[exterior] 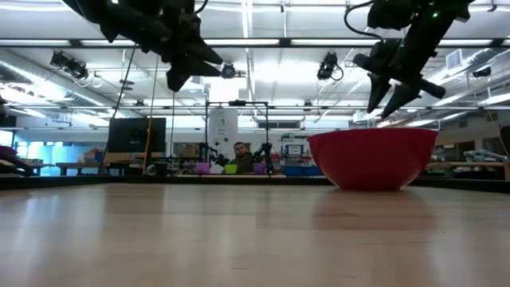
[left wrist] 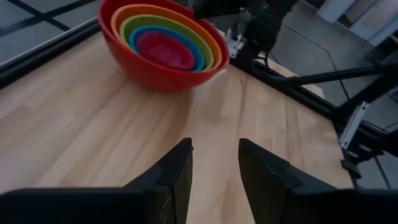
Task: Nest bowls inside each other
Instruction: Return to Home Position
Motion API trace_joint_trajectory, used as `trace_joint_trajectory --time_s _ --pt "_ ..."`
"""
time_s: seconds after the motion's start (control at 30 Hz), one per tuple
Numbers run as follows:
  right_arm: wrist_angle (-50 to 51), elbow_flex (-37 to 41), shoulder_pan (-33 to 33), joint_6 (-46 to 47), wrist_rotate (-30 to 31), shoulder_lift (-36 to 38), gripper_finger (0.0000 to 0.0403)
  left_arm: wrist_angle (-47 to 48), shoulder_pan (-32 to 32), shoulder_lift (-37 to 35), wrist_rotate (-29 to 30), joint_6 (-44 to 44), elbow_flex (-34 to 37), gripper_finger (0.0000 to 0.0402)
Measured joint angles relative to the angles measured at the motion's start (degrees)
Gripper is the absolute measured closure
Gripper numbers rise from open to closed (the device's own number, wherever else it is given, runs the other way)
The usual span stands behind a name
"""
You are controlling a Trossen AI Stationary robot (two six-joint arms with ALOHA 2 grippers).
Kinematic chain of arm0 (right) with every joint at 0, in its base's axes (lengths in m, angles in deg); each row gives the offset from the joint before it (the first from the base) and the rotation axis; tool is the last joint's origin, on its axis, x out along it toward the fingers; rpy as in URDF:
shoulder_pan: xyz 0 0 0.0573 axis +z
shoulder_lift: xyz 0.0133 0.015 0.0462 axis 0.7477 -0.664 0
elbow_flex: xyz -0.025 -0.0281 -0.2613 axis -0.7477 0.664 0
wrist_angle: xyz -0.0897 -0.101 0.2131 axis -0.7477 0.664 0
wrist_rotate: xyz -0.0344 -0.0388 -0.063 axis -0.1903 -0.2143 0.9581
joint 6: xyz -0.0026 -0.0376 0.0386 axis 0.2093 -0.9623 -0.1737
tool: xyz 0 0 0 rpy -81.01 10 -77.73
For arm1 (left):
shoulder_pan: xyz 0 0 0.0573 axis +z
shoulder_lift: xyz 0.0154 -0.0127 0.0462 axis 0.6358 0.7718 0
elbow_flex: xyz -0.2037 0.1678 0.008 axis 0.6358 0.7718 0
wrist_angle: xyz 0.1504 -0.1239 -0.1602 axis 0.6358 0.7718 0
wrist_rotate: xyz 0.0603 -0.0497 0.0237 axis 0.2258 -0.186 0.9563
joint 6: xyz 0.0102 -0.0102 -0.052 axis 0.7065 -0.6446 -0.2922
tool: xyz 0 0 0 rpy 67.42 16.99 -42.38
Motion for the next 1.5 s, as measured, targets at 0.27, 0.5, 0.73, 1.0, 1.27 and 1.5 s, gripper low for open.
trace_joint_trajectory --time_s 0.27,0.5,0.73,1.0,1.27,1.5 --pt "-7.03 -0.02 -2.38 -15.1 -6.37 2.03 0.0149 -0.47 1.46 0.0 -0.06 0.01 0.0 0.0269" --pt "-38.78 -0.08 2.85 -34.96 -37.06 2.13 0.0205 -17.07 2.28 -3.07 -9.26 1.72 0.04 0.029" --pt "-41.54 -0.02 7.07 -39.83 -43.35 2.21 0.0353 -12.59 2.45 -13.79 -9.19 2.3 0.05 0.0351" --pt "-35.55 -0.02 8.63 -48.51 -48.22 11.0 0.0396 -9.87 -3.91 -30.63 1.31 -0.4 12.91 0.0395" --pt "-17.82 0.1 7.92 -52.79 -45.94 22.16 0.0399 -13.82 -18.46 -27.03 11.09 1.74 22.37 0.0399" --pt "-27.39 11.22 7.88 -48.31 -40.52 32.25 0.04 -15.6 -18.66 -26.47 11.69 13.67 22.41 0.0401"
